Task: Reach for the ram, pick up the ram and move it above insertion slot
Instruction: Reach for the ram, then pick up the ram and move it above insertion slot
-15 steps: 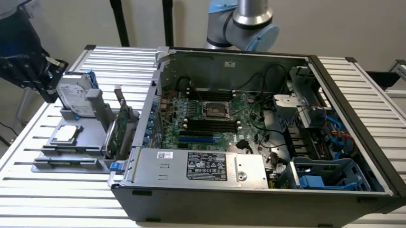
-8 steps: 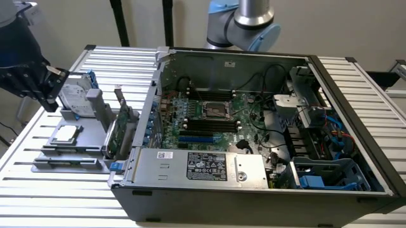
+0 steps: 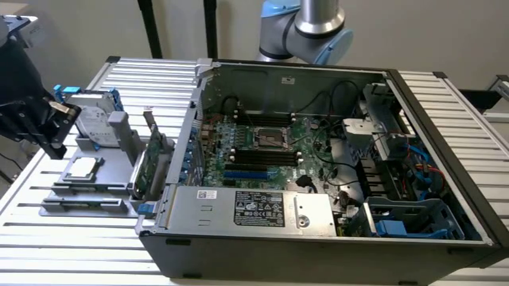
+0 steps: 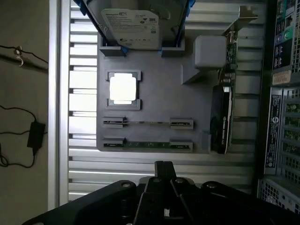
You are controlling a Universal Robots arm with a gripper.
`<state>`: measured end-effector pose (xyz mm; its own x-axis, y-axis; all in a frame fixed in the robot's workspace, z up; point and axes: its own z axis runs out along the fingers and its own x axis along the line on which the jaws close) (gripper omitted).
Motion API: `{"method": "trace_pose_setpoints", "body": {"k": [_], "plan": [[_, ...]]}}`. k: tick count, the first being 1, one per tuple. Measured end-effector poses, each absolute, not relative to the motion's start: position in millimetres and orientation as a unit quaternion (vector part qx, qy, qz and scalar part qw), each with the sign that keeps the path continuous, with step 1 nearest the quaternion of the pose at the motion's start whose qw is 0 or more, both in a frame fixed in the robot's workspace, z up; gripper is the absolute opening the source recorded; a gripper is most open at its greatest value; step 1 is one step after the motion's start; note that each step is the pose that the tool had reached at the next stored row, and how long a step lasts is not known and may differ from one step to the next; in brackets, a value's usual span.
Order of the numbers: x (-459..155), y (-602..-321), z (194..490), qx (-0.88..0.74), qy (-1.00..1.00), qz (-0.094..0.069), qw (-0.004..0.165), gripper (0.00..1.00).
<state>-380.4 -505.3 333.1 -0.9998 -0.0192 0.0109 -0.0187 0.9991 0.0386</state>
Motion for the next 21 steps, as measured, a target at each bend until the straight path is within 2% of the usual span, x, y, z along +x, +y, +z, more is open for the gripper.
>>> {"method": "trace_pose_setpoints", "body": {"k": [21], "plan": [[-380.5, -505.4, 332.9, 0.030, -0.999, -0.019, 0.006, 0.11]]}}
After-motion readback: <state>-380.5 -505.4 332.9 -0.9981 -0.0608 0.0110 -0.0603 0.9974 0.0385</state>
